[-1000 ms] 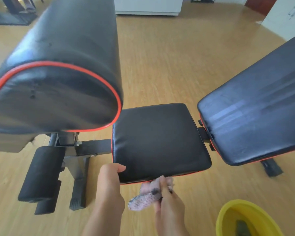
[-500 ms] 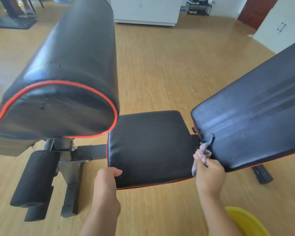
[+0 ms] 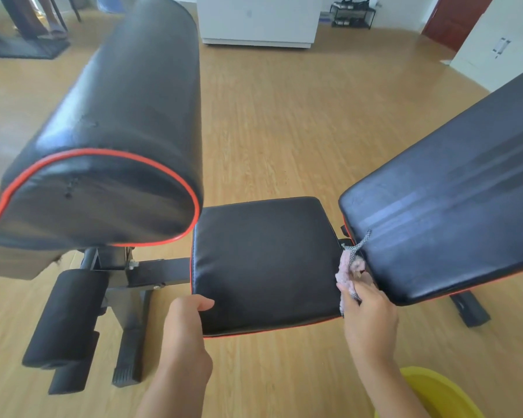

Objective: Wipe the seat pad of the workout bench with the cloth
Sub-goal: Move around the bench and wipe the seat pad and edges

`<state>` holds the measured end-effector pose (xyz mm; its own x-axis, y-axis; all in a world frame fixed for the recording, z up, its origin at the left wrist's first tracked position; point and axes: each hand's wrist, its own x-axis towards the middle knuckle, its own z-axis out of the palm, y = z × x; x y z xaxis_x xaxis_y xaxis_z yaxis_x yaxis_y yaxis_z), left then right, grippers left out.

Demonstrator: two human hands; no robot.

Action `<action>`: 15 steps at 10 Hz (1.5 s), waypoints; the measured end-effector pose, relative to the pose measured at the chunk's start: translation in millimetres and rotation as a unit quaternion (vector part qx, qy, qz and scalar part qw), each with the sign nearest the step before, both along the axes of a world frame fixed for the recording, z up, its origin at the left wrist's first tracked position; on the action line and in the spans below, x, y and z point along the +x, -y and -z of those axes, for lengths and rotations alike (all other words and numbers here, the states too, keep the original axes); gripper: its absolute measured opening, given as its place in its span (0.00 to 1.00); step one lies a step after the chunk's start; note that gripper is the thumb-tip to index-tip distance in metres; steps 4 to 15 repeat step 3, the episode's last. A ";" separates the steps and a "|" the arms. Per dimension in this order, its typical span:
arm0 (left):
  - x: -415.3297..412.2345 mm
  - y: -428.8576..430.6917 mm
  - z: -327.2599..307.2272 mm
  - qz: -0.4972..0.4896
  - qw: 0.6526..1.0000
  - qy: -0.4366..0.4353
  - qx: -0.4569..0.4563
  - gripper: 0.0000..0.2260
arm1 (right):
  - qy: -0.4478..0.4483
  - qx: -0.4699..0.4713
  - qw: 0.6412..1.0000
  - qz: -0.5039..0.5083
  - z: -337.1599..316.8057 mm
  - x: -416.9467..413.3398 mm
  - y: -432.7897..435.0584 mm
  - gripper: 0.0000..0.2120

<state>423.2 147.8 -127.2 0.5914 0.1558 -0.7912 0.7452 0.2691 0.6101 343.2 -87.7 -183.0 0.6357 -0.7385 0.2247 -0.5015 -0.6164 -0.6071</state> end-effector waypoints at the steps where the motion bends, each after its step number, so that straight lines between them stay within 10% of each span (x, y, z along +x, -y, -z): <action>1: -6.5 -0.5 -3.9 0.002 1.000 0.007 0.008 0.22 | -0.018 0.045 0.998 0.039 -7.7 27.9 15.0 0.21; 3: -11.6 -16.1 -5.6 -0.013 0.999 0.008 -0.030 0.24 | -0.173 0.019 0.982 -0.074 -40.2 -6.8 26.0 0.24; 15: -11.6 -16.1 -5.6 -0.013 0.999 0.008 -0.030 0.24 | -0.173 0.019 0.982 -0.074 -40.2 -6.8 26.0 0.24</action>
